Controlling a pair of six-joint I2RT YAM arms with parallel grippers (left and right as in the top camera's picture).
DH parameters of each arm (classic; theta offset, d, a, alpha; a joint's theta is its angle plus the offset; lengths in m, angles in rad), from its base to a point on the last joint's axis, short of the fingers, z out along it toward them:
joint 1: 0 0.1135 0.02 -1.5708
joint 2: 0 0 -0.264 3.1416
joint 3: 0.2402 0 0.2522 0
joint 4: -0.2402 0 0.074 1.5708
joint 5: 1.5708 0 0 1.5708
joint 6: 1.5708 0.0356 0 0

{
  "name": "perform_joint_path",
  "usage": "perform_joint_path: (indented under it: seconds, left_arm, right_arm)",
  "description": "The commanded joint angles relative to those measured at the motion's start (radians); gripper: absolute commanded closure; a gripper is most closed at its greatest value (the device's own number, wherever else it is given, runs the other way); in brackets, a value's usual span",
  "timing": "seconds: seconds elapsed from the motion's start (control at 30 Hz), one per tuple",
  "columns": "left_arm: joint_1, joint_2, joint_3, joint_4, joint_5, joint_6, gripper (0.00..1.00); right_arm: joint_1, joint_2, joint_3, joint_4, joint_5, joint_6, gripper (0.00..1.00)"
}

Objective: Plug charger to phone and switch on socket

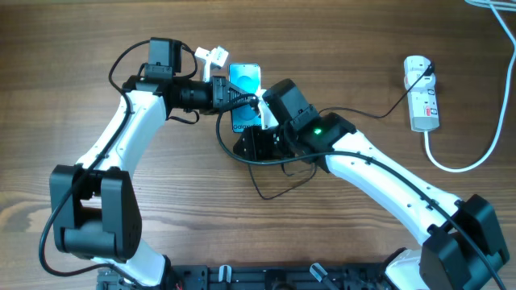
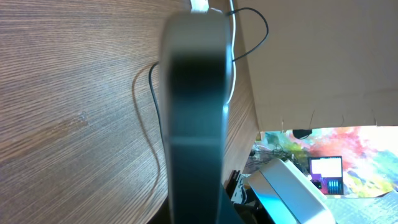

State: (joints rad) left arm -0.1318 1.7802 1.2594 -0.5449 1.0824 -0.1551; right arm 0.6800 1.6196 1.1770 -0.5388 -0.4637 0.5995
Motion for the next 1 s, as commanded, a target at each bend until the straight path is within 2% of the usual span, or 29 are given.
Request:
perform_joint_path:
  seconds: [0.0,0.17,0.27,0.47,0.5,0.63,0.97]
  left_arm:
    - [-0.002,-0.021,-0.003,0.004,0.044,-0.02,0.96]
    - [-0.002,-0.021,-0.003,0.014,0.043,-0.145,0.96]
    - [-0.002,-0.021,-0.003,0.014,0.043,-0.146,0.96]
    - [-0.002,-0.021,-0.003,0.015,0.043,-0.146,0.96]
    - [-0.002,-0.021,-0.003,0.014,0.043,-0.146,0.96]
    - [-0.002,-0.02,-0.003,0.014,0.043,-0.146,0.96]
    - [-0.002,-0.021,-0.003,0.014,0.043,-0.14,0.96]
  right_arm:
    - [0.01,0.01,0.005,0.01,0.023,0.007,0.61]
    - [0.04,0.01,0.006,0.015,0.08,0.007,0.64]
    - [0.043,0.01,0.005,0.014,0.087,0.007,0.71]
    - [0.043,0.01,0.005,-0.005,0.117,0.037,0.69]
    - [0.043,0.01,0.005,-0.005,0.122,0.037,0.71]
    - [0.043,0.01,0.006,-0.002,0.128,0.037,0.96]
    - [0.034,0.01,0.006,0.03,0.126,0.082,0.96]
